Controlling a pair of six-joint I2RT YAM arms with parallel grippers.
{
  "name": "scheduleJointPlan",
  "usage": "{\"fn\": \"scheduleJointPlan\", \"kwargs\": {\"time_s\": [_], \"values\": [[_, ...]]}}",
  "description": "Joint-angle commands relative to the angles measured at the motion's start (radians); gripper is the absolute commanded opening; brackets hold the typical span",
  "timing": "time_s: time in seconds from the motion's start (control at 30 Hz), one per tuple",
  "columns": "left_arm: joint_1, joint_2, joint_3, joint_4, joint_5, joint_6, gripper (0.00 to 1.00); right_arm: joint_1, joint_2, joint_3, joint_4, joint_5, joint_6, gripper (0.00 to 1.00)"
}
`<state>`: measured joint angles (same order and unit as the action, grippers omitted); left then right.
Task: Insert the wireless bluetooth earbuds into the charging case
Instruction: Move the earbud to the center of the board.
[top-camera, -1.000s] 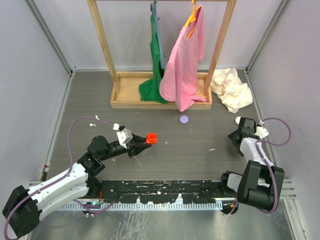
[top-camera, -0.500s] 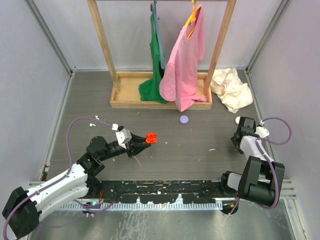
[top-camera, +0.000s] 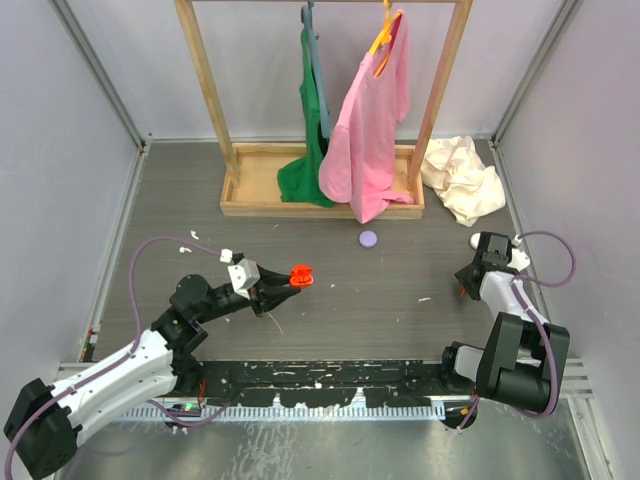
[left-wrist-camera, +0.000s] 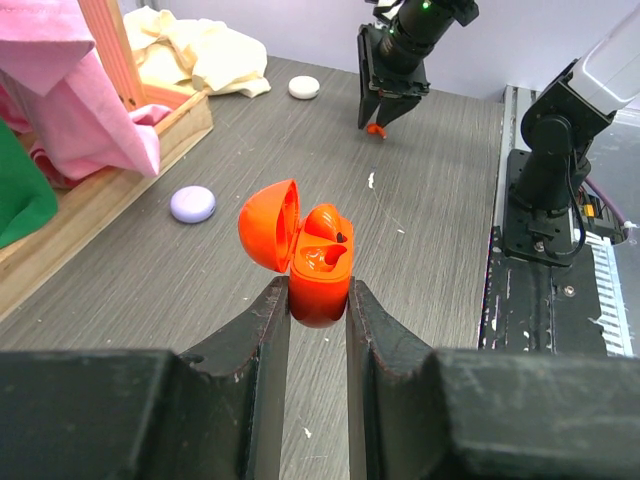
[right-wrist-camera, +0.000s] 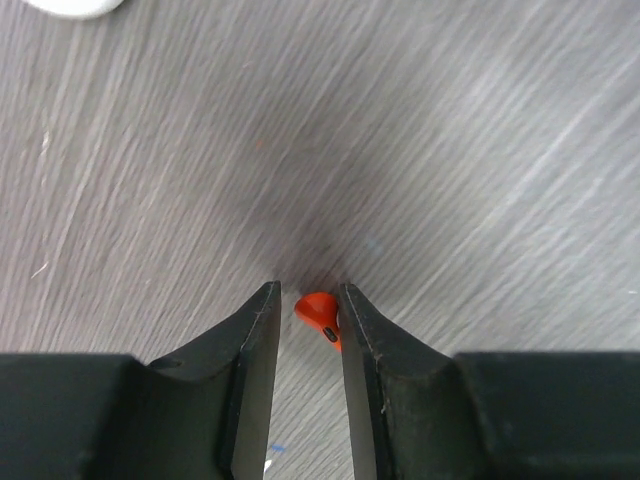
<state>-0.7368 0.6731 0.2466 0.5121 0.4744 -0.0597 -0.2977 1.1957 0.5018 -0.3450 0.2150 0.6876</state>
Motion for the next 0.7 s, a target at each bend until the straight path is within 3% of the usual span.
{"fn": "scheduleJointPlan", "kwargs": {"time_s": [0.0, 0.2, 0.67], "values": [[-0.001, -0.011, -0.001, 0.061, -0.011, 0.002, 0.03, 0.048, 0.015, 0.008, -0.066, -0.159, -0.015, 0.36], [-0.001, -0.014, 0.002, 0.053, -0.013, 0.003, 0.03, 0.130, 0.031, 0.047, -0.116, -0.129, -0.039, 0.35], [-0.001, -0.036, -0.003, 0.048, -0.021, 0.001, 0.03, 0.158, 0.104, 0.122, -0.176, -0.033, -0.093, 0.35]]}}
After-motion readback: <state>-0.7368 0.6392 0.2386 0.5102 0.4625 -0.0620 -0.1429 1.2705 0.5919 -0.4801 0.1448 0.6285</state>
